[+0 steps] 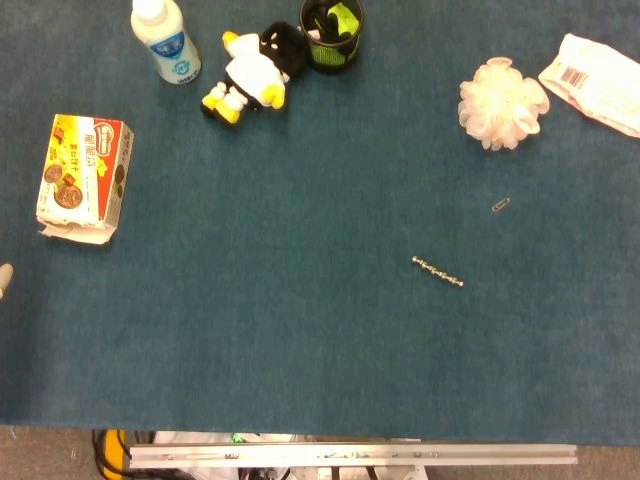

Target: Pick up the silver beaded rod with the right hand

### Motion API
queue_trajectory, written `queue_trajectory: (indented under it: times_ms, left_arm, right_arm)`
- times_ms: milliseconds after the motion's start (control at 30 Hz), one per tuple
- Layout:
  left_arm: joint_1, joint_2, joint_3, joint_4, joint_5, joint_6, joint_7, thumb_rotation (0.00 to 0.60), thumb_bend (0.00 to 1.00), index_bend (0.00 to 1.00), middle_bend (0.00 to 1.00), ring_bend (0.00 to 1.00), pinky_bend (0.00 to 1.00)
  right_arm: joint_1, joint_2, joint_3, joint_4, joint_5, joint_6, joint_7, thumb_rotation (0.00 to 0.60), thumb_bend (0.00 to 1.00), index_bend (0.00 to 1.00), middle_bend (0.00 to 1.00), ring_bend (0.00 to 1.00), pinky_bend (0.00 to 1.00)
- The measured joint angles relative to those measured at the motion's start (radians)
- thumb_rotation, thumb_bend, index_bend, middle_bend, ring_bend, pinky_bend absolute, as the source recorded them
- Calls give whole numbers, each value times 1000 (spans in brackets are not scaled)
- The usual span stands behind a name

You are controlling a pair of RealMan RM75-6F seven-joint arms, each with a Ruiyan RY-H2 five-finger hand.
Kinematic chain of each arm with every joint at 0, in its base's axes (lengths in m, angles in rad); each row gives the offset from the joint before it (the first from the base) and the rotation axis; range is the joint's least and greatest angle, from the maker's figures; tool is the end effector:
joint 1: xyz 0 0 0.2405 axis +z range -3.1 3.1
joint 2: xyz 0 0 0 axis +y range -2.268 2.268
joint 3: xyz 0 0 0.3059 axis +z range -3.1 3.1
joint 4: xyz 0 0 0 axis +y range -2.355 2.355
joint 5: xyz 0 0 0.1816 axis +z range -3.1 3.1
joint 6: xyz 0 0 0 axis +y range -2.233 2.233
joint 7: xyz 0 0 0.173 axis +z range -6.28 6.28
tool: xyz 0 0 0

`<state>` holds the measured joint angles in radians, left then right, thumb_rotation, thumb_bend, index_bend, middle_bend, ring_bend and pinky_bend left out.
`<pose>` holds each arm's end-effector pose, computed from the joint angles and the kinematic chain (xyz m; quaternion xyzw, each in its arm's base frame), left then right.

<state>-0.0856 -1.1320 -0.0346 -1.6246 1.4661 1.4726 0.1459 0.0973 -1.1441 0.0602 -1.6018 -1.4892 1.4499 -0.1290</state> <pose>-0.3490 0.2086 0.1987 -0.6130 -0.3670 -0.3392 0.6120 -0.3455 -0.2177 0.1954 0.6194 -0.3594 0.3507 0.6035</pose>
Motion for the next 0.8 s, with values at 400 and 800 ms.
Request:
queue_trajectory:
  times_ms: [400, 800]
  left_arm:
    - [7, -3, 7, 13, 14, 11, -18, 600, 213, 0, 23, 25, 6]
    - [15, 3, 13, 21, 27, 21, -37, 600, 213, 0, 23, 24, 6]
  right_arm:
    - [28, 11, -7, -24, -55, -17, 7, 600, 199, 247, 385, 332, 385]
    - [174, 4, -18, -81, -149, -207, -59, 600, 195, 439, 681, 749, 855]
